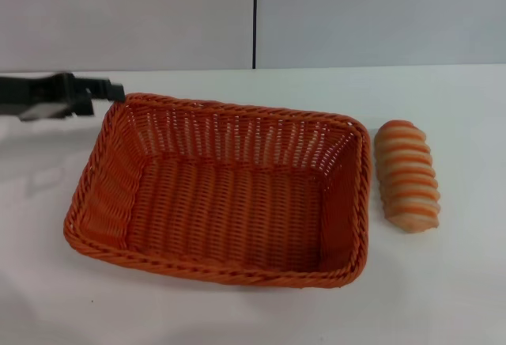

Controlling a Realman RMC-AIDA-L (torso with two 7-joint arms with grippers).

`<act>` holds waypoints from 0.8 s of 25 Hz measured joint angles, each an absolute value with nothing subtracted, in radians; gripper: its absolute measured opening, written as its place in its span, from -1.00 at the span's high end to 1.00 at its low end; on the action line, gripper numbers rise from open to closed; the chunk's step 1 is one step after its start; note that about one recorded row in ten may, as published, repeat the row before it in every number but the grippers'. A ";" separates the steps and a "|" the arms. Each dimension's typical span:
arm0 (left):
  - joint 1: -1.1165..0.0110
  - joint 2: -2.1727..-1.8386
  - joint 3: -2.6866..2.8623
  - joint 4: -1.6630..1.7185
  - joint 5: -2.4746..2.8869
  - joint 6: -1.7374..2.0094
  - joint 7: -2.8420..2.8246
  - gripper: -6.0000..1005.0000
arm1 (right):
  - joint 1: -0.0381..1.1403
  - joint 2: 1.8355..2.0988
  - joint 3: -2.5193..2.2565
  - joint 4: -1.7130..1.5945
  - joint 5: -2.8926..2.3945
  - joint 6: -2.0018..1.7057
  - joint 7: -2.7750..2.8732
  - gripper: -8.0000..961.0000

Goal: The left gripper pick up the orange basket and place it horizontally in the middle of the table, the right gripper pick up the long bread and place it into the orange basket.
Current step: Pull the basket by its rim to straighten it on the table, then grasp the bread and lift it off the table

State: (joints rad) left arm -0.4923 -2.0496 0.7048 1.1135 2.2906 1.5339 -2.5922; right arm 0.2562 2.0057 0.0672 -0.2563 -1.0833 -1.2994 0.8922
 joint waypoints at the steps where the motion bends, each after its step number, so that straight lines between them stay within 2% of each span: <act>1: -0.492 -2.050 0.677 1.117 2.275 1.512 -2.557 -0.35 | 0.244 2.005 0.011 -0.297 -1.098 -1.298 0.976 -0.32; 4: -0.486 -2.055 0.627 1.113 2.204 1.465 -2.470 -0.56 | 0.229 2.003 -0.038 -0.351 -1.144 -1.307 1.072 -0.33; 9: -0.462 -2.059 0.613 1.040 2.015 1.381 -2.284 -0.56 | 0.197 1.984 -0.118 -0.569 -1.397 -1.413 1.402 -0.34; 10: -0.460 -2.059 0.612 1.013 1.965 1.364 -2.216 -0.55 | 0.196 1.974 -0.119 -0.612 -1.462 -1.444 1.471 -0.34; 11: -0.459 -2.059 0.609 0.961 1.884 1.341 -2.104 -0.55 | 0.200 1.947 -0.117 -0.691 -1.586 -1.511 1.598 -0.34; 12: -0.459 -2.059 0.609 0.961 1.884 1.341 -2.104 -0.55 | 0.200 1.947 -0.117 -0.691 -1.586 -1.511 1.598 -0.34; 13: -0.459 -2.060 0.607 0.918 1.814 1.329 -2.035 -0.55 | 0.217 1.912 -0.118 -0.755 -1.698 -1.587 1.698 -0.34; 14: -0.459 -2.060 0.607 0.918 1.814 1.329 -2.035 -0.55 | 0.217 1.912 -0.118 -0.755 -1.698 -1.587 1.698 -0.34; 15: -0.460 -2.059 0.605 0.830 1.677 1.315 -1.900 -0.55 | 0.229 1.897 -0.120 -0.784 -1.750 -1.625 1.738 -0.34; 16: -0.459 -2.059 0.605 0.791 1.608 1.312 -1.821 -0.55 | 0.268 1.869 -0.118 -0.861 -1.883 -1.722 1.807 -0.34; 17: -0.459 -2.059 0.605 0.791 1.608 1.312 -1.821 -0.55 | 0.268 1.869 -0.118 -0.861 -1.883 -1.722 1.807 -0.35; 18: -0.459 -2.059 0.605 0.791 1.608 1.312 -1.821 -0.55 | 0.314 1.850 -0.118 -0.927 -2.017 -1.812 1.838 -0.35; 20: -0.454 -2.061 0.604 0.745 1.512 1.309 -1.705 -0.54 | 0.334 1.842 -0.122 -0.948 -2.067 -1.846 1.844 -0.35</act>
